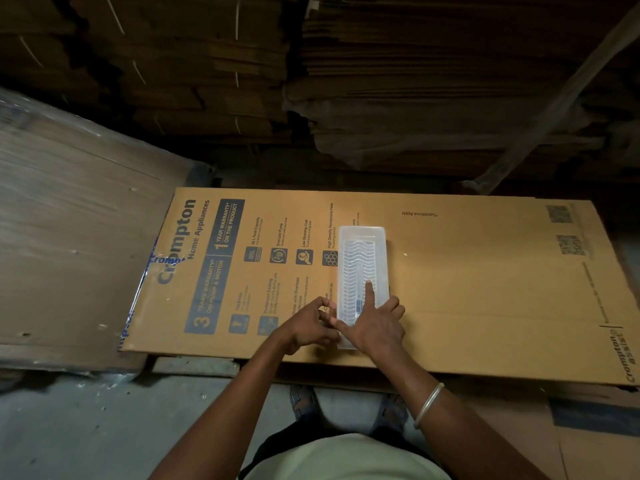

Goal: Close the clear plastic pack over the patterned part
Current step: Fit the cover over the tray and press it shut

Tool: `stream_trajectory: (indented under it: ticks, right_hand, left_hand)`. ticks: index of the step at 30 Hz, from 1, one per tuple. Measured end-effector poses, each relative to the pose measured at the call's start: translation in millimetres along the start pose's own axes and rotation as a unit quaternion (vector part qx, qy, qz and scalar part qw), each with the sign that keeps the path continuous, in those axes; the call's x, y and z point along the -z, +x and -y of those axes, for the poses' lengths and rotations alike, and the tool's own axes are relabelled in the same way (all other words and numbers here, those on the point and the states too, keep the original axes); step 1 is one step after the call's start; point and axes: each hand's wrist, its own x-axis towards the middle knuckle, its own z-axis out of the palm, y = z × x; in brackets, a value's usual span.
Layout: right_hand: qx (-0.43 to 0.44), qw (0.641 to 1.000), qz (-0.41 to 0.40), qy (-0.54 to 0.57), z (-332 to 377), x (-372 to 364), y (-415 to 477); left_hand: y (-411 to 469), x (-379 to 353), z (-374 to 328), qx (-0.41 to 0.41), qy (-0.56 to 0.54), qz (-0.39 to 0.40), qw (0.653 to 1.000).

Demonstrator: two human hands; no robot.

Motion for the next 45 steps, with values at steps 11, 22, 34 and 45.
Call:
stream_trajectory:
  ticks: [11,22,34,45]
  right_hand:
    - [0.112,0.993,0.015,-0.039,-32.0,37.3,26.3]
    - [0.194,0.961,0.055,-0.187,-24.0,87.7,91.3]
    - [0.22,0.95,0.061,-0.212,-20.9,86.9,117.5]
    - [0.239,0.953,0.047,-0.18,-25.5,82.9,129.0]
  left_hand:
    - [6.4,-5.2,12.4,-0.012,0.044,0.007,0.999]
    - [65.1,10.2,-101.0,-0.129,0.596,-0.156,0.777]
    - [97.7,16.0,-120.1,-0.08,0.673,-0.107,0.728]
    - [100.2,18.8,-123.0,-0.092,0.672,-0.109,0.727]
